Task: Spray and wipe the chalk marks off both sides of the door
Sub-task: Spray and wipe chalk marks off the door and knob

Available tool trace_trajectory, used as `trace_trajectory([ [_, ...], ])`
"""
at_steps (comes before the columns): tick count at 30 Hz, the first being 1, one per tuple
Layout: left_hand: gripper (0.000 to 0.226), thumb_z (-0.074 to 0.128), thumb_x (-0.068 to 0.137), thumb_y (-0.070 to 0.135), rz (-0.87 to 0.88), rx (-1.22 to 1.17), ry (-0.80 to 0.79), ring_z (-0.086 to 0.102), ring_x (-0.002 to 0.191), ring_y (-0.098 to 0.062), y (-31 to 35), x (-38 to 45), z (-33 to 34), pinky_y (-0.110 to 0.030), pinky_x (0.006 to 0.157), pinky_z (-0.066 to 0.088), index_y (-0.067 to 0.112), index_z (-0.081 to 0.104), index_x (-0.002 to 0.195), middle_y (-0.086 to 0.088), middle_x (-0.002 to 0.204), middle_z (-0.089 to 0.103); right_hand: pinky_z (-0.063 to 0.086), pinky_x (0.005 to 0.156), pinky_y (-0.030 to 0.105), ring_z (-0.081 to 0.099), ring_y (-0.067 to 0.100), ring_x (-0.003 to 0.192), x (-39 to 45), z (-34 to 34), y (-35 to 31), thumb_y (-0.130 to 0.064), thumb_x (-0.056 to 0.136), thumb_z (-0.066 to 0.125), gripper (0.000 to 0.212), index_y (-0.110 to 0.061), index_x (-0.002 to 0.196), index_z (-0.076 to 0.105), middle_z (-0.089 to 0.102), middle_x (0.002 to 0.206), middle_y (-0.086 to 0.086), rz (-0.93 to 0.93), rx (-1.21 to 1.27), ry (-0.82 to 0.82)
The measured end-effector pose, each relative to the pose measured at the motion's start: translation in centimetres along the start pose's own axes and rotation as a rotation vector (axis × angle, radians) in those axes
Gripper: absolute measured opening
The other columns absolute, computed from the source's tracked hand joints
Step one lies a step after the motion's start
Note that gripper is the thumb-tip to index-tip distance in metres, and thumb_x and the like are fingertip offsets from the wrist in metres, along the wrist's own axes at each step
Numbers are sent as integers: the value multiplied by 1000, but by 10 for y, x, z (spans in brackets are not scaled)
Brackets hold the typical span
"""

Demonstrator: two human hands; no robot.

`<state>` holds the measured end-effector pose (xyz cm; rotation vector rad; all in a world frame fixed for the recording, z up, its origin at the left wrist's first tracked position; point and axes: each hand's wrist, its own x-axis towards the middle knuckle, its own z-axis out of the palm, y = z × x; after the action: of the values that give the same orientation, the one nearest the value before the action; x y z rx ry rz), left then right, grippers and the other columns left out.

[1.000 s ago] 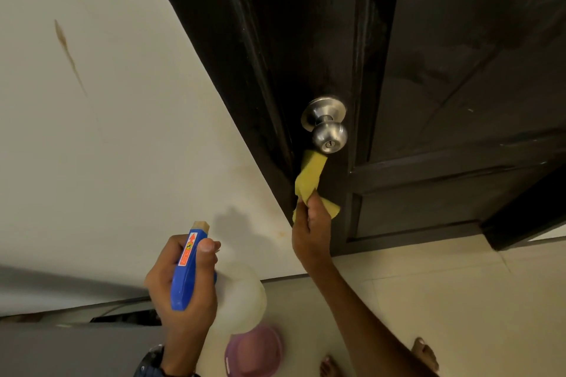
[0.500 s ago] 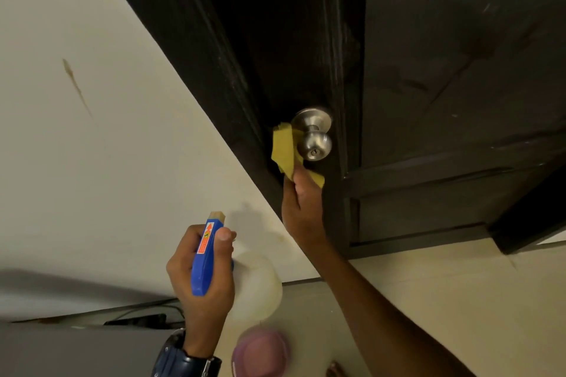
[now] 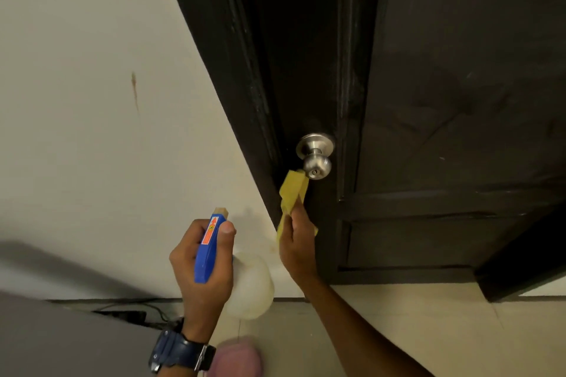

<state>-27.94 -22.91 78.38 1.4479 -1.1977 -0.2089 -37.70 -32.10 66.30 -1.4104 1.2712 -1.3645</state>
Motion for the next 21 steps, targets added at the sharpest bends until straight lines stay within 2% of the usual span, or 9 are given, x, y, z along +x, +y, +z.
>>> trace_trajectory([
  [2,56,52,91,64,6,-10,11,60,59,-29,2,1,0,-46,54,49,9,64,87,-10,70,64,41,110,18,53,10,129,-12,-8,7,-1,104,45,47,-24,145,39,54,138,-4,133,4,-74],
  [4,57,52,91,65,15,-32,21,60,59,-28,4,2,0,-43,54,50,9,63,86,-10,69,63,38,108,11,51,8,128,-9,-16,-4,-4,105,44,47,-25,147,37,53,137,-6,228,21,-112],
  [6,60,52,90,67,16,-55,20,59,57,-26,4,2,1,-37,54,50,9,62,84,-10,67,62,38,107,18,52,14,129,-2,-27,-28,-10,107,43,44,-21,149,45,56,140,-2,309,93,-131],
  [8,64,51,87,71,7,-74,12,58,57,-22,5,2,2,-25,53,49,8,63,83,-8,66,61,42,106,30,57,14,123,-2,-44,-55,-16,107,44,38,-25,143,50,60,134,-5,345,200,-139],
  [11,59,54,85,70,-15,-113,-34,57,56,-18,4,1,8,-14,54,45,12,62,81,-1,64,60,49,102,40,65,17,116,-12,-81,-83,-14,105,45,37,-24,138,56,67,128,-2,383,471,-46],
  [14,41,58,89,61,20,-164,-154,57,55,-15,1,-4,24,-19,54,48,20,61,83,7,65,59,49,99,47,65,23,113,-22,-122,-93,-12,103,47,31,-30,122,65,72,120,-2,505,625,137],
  [16,38,60,89,57,15,-184,-199,57,55,-17,-1,-11,39,-27,54,50,20,61,83,5,65,59,50,94,44,65,20,108,-24,-148,-98,-10,104,44,33,-33,116,66,76,106,-7,528,639,225],
  [18,44,60,88,62,-6,-178,-203,56,55,-20,-2,-18,56,-38,54,51,18,61,80,0,63,58,49,96,43,64,22,111,-20,-172,-101,-10,105,43,35,-33,120,65,76,108,-6,526,633,273],
  [21,50,60,87,65,-18,-179,-190,54,51,-19,8,-25,79,-34,52,49,16,60,77,-3,60,55,49,98,44,62,24,119,-9,-201,-102,-12,105,43,39,-30,135,60,70,124,-2,500,618,314],
])
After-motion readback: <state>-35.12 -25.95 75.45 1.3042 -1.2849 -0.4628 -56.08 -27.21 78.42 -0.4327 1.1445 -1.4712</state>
